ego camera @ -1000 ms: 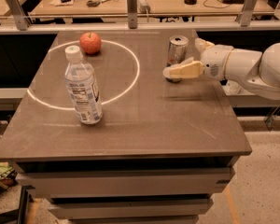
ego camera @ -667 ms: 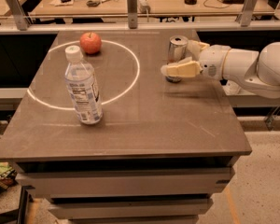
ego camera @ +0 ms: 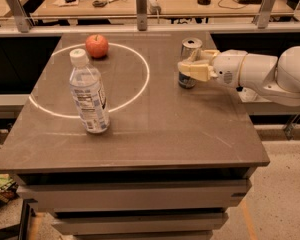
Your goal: Move redbull can near blue plastic bottle
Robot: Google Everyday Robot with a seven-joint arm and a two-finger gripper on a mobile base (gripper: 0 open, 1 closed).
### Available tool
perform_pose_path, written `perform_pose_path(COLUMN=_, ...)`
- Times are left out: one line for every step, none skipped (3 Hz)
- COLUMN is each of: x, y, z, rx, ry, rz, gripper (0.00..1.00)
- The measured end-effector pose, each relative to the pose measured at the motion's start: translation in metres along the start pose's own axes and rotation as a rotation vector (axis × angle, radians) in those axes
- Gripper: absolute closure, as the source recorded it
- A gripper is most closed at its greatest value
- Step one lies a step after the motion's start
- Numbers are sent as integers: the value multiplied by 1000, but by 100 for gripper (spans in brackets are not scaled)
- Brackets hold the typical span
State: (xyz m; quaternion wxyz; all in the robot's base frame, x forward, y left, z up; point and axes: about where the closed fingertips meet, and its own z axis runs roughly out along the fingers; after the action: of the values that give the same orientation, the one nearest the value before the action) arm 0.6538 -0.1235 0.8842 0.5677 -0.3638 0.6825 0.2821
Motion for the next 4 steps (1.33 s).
perform_pose_path(x=-20, y=15, z=7, rx=-76, ry=-40, rz=-21, gripper=88)
perform_pose_path(x=-41, y=54, z=18, rx=-201, ry=-36, rz=-68, gripper=100)
perform_pose_path(x=-55, y=99, z=30, rx=-332, ry=-21, rz=-110, gripper=100)
perform_pose_path(x=-57, y=132, z=40, rx=-433, ry=-5, rz=-117, gripper=100)
